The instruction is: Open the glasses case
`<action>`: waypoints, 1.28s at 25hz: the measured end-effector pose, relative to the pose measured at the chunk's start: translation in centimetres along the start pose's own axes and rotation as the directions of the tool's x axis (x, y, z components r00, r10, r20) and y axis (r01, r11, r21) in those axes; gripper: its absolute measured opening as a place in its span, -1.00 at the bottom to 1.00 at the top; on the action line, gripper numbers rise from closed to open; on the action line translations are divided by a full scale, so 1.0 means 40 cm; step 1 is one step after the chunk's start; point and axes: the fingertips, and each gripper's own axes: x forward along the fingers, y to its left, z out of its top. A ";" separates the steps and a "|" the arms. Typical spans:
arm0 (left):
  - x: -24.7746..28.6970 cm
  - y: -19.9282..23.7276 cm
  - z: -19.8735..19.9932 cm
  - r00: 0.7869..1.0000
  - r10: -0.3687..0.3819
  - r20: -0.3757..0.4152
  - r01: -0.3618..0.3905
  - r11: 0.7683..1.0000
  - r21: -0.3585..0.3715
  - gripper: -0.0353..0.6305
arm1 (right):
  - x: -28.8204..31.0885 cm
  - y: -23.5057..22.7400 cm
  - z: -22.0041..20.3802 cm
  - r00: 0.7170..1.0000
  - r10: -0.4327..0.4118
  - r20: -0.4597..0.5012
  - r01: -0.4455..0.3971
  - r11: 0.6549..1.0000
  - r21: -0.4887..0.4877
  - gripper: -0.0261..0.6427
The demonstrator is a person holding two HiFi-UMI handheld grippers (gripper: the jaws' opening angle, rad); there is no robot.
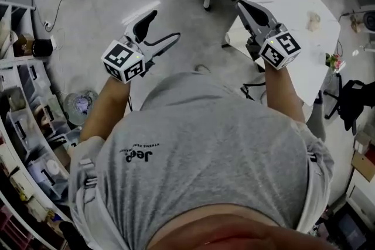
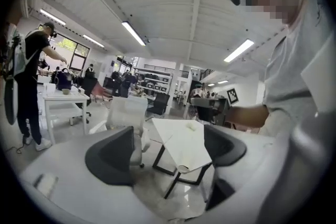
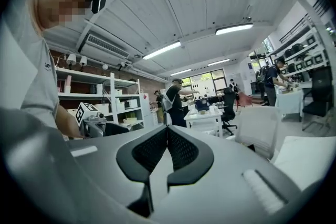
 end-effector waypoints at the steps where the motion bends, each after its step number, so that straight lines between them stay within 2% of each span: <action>1: 0.048 -0.014 -0.014 0.999 -0.029 -0.018 0.029 1.000 0.004 0.45 | -0.030 -0.034 -0.006 1.000 -0.027 -0.001 0.027 1.000 0.004 -0.91; 6: 0.278 -0.085 -0.116 0.979 -0.153 -0.133 0.158 0.987 0.031 0.45 | -0.177 -0.199 -0.054 0.990 -0.142 -0.003 0.142 0.989 0.035 -0.91; 9: 0.393 -0.136 -0.204 0.950 -0.223 -0.217 0.232 0.973 0.016 0.44 | -0.257 -0.263 -0.085 0.977 -0.211 -0.019 0.212 0.975 0.062 -0.91; 12: 0.501 -0.168 -0.292 0.921 -0.258 -0.291 0.272 0.962 0.010 0.44 | -0.315 -0.317 -0.112 0.967 -0.252 -0.030 0.254 0.964 0.072 -0.91; 21: 0.688 -0.234 -0.539 0.825 -0.282 -0.489 0.386 0.914 0.125 0.44 | -0.410 -0.403 -0.191 0.948 -0.318 -0.031 0.319 0.940 0.121 -0.91; 30: 0.739 -0.251 -0.644 0.780 -0.244 -0.576 0.417 0.889 0.189 0.44 | -0.456 -0.437 -0.235 0.940 -0.339 -0.038 0.340 0.928 0.154 -0.91; 32: 0.739 -0.252 -0.652 0.776 -0.238 -0.584 0.425 0.881 0.206 0.35 | -0.457 -0.437 -0.239 0.940 -0.340 -0.038 0.342 0.927 0.157 -0.91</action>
